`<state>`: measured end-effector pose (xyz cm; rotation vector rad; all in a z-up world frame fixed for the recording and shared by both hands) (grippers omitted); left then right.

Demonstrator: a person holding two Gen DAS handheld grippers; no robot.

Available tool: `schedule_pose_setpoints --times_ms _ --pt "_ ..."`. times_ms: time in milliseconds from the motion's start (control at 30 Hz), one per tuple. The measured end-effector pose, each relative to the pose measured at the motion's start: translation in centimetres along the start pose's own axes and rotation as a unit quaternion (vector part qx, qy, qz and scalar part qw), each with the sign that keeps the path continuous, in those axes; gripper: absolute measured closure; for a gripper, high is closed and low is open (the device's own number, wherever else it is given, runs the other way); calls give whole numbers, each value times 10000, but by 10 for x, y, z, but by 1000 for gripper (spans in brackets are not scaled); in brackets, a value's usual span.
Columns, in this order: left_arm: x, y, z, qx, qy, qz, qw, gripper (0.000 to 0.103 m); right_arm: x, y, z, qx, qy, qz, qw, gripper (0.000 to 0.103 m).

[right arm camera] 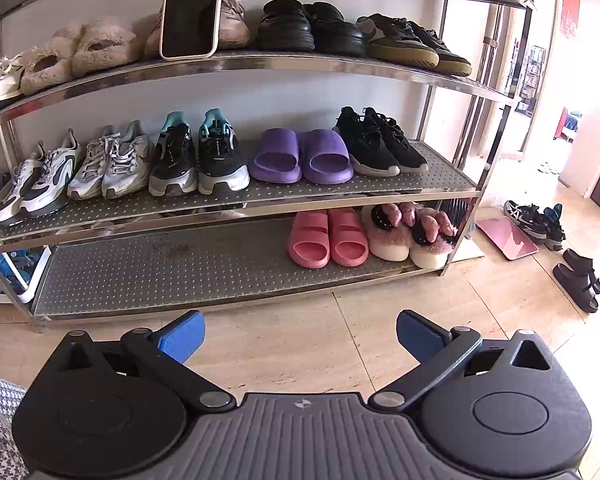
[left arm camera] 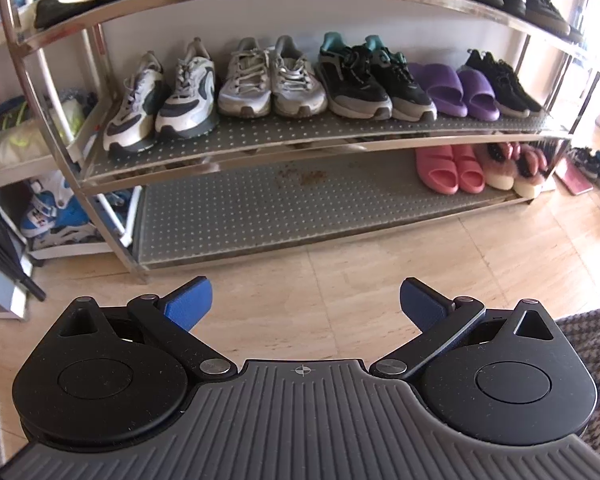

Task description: Organize scattered shoes

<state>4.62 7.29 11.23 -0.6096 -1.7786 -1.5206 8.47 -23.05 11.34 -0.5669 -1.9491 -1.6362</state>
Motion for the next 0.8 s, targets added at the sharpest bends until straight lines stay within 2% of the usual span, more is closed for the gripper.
schedule_pose_setpoints --times_ms 333,800 --pt "0 -1 -2 -158 145 -45 9998 1 0 0 -1 6 -18 12 10000 1" --pt "1 -4 -3 -223 146 -78 9996 1 0 -1 -3 27 -49 13 10000 1"
Point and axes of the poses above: each gripper's, at about its wrist camera, not at the fingertips, and x roughly against the way its jaws point, z to its left, y to its top, the point moved 9 cm from there along -x, roughly the way its jaws point, and after that the axes turned 6 degrees about x, right-handed, at the moved point
